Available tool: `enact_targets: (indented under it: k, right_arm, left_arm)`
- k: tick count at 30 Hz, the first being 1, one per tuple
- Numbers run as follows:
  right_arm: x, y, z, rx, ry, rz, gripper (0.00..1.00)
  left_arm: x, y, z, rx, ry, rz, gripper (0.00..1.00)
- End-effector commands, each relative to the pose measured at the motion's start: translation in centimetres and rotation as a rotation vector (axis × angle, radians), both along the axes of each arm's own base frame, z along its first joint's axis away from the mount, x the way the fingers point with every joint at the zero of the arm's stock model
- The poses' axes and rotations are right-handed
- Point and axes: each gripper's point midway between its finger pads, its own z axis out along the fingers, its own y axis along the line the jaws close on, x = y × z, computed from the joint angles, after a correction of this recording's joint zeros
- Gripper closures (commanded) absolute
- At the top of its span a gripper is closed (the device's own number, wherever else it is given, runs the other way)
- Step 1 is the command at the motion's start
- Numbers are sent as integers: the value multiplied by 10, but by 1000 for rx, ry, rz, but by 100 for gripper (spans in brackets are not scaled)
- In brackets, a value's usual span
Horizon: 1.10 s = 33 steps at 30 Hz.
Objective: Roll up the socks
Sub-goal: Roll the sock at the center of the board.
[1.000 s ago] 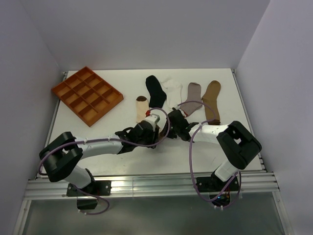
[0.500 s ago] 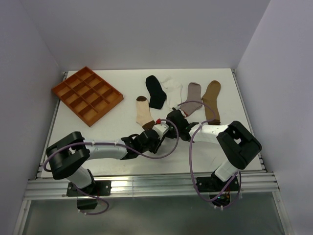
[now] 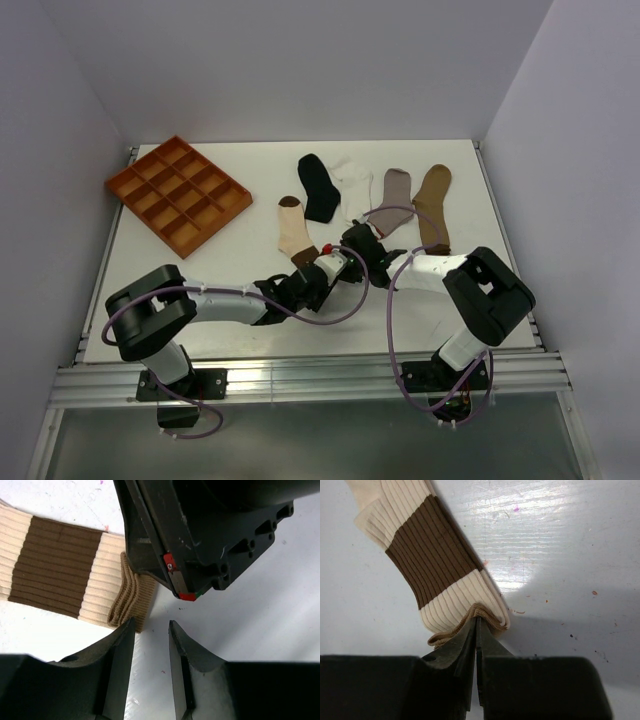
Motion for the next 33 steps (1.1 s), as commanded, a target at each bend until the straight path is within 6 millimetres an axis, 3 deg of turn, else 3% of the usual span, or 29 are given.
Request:
enact_targets:
  k: [1, 17, 33]
  right_arm:
    - [-16, -14, -18, -65, 75, 6, 91]
    - [-17, -16, -20, -64, 81, 4, 91]
    - [-17, -17, -16, -41, 78, -1, 91]
  left_arm:
    - [14, -20, 29, -71, -73, -4, 60]
    - [21, -12, 10, 2, -83, 39, 62]
    - [11, -1, -21, 86, 27, 81, 61]
